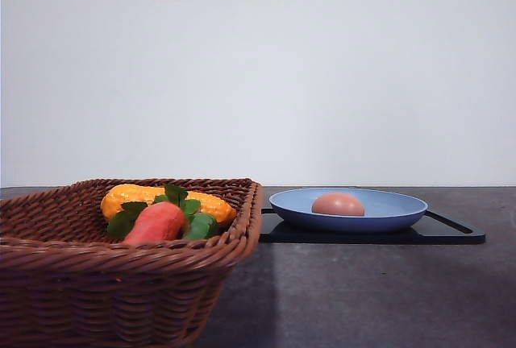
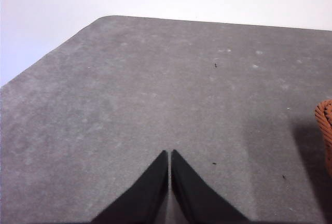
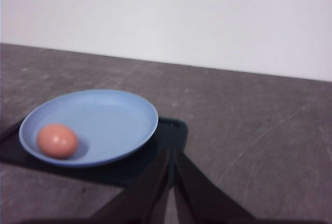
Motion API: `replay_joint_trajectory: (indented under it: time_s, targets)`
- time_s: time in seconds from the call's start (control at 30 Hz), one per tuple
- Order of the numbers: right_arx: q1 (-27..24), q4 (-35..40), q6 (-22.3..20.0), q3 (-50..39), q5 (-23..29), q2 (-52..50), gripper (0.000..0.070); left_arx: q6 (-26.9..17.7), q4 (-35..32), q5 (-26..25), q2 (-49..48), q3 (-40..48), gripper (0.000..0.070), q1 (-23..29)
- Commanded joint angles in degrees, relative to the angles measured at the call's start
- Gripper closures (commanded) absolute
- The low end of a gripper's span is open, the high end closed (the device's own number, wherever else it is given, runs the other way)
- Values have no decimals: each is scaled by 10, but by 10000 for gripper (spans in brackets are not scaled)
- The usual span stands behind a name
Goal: Transfer egg from basket to plate and serve
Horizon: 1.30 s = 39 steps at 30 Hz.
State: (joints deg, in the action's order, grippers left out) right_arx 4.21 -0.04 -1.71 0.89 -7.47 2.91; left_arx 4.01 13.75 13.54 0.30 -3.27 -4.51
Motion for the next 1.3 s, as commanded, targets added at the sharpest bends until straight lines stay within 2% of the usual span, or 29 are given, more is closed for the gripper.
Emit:
replay_joint_trajectory:
  time_s: [0.0,0.13,1.27]
  targets:
    - [0,-10,4,-4,-2,-3,700,1,-1,0,-1,8,700,0]
    - [0,-43,27,-4,-2,-6,700,1,0,0,-1,8,700,0]
    - [0,-25,27,-4,0,-5,700,1,-1,0,-1,8,700,0]
